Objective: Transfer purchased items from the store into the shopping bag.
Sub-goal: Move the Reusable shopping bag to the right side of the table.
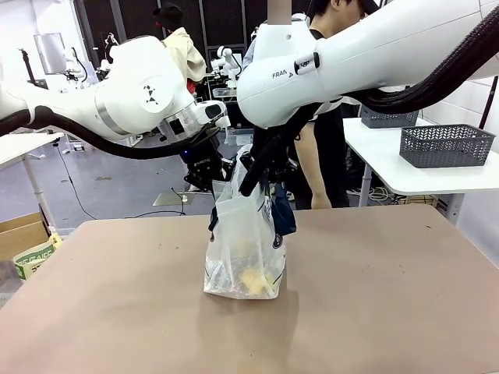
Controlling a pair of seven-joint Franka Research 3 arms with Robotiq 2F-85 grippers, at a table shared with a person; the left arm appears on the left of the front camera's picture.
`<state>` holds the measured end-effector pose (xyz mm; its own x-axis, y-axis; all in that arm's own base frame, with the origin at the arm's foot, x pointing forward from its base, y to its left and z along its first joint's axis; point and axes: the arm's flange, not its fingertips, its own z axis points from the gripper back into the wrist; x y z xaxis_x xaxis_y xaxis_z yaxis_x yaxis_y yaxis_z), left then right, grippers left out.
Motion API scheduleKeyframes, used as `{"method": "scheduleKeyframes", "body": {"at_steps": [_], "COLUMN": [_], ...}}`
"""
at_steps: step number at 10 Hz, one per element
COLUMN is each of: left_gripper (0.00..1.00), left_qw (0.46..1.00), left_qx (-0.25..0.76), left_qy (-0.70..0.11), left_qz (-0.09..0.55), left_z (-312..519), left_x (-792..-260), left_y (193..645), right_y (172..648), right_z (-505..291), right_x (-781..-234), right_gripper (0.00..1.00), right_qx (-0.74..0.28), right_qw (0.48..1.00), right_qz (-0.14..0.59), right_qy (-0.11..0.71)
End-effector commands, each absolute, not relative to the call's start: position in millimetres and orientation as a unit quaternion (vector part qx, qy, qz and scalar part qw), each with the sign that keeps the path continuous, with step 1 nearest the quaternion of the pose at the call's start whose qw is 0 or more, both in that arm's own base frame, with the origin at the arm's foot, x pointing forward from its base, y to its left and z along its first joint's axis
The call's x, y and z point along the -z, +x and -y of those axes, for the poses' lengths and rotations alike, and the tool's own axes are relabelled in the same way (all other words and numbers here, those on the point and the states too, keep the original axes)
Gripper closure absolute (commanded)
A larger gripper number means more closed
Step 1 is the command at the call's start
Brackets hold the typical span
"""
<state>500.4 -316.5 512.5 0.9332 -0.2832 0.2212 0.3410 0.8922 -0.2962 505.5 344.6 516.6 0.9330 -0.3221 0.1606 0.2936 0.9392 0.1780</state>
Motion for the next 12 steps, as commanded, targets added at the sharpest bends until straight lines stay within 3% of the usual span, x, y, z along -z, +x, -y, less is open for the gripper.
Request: {"method": "scheduleKeyframes", "body": {"at_steps": [1, 4, 5, 9, 10, 12], "left_gripper": [1.00, 1.00, 0.87, 0.10, 0.00, 0.00], "left_qw": [0.963, 0.963, 0.962, 0.955, 0.953, 0.948], "left_qx": [0.173, 0.178, 0.180, 0.189, 0.191, 0.194], "left_qy": [-0.186, -0.182, -0.184, -0.209, -0.219, -0.240], "left_qz": [0.093, 0.094, 0.092, 0.087, 0.082, 0.073], "left_z": [316, 321, 322, 323, 323, 324], "left_x": [-511, -511, -511, -519, -519, -520], "left_y": [501, 500, 498, 493, 491, 490], "right_y": [511, 514, 515, 517, 518, 520], "right_z": [-345, -346, -346, -346, -345, -345], "right_x": [-513, -510, -509, -505, -504, -503], "right_gripper": [1.00, 1.00, 1.00, 1.00, 1.00, 1.00], "right_qx": [0.178, 0.180, 0.181, 0.187, 0.188, 0.191], "right_qw": [0.976, 0.975, 0.975, 0.974, 0.974, 0.974], "right_qz": [0.087, 0.081, 0.079, 0.077, 0.076, 0.074], "right_qy": [0.093, 0.099, 0.099, 0.100, 0.100, 0.102]}}
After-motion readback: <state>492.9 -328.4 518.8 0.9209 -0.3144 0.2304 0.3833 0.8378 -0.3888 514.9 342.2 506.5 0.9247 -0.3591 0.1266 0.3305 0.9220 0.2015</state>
